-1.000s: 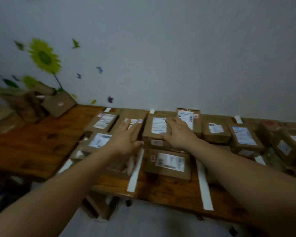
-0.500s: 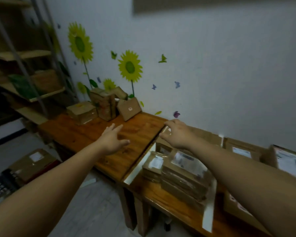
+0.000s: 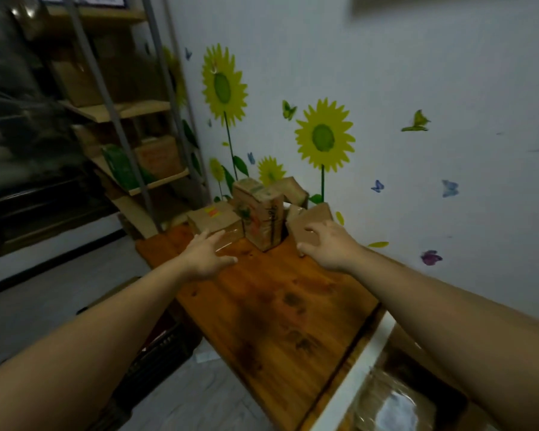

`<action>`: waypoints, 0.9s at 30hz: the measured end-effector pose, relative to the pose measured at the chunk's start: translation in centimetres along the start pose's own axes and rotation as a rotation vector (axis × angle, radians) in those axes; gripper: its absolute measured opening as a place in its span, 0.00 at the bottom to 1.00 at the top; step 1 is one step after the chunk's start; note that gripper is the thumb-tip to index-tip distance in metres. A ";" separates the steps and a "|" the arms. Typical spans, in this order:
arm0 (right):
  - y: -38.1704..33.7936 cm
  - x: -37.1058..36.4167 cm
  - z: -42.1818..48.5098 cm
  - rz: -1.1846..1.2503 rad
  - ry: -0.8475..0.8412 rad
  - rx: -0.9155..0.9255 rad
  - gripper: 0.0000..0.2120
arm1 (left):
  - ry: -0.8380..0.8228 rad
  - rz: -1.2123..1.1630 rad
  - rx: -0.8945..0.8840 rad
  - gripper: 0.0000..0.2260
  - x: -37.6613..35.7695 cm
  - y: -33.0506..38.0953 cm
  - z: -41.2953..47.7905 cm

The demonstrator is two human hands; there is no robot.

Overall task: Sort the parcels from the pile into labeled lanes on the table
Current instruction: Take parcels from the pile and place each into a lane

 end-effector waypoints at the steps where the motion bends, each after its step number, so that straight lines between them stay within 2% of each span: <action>1: -0.3 -0.5 1.2 -0.003 -0.009 0.003 0.31 | -0.003 0.000 0.001 0.34 0.3 -0.6 1.1; 10: -3.0 -5.4 12.6 -0.021 -0.005 -0.032 0.31 | -0.025 -0.001 -0.006 0.35 2.2 -7.4 13.1; 18: -5.2 -8.1 22.1 0.020 0.052 -0.207 0.30 | -0.066 -0.038 -0.113 0.36 5.7 -12.9 25.2; 27: -3.9 -8.6 29.5 -0.012 0.091 -0.348 0.34 | -0.160 -0.109 -0.265 0.35 6.3 -10.6 36.3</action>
Point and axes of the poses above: each hand's wrist, its own z-axis towards the middle knuckle, its own x-axis out of the back of the hand, y = z × x, the point moved 8 cm from there along z, towards the middle knuckle, and after that the axes turned 6 degrees about z, right-handed, at the moved point
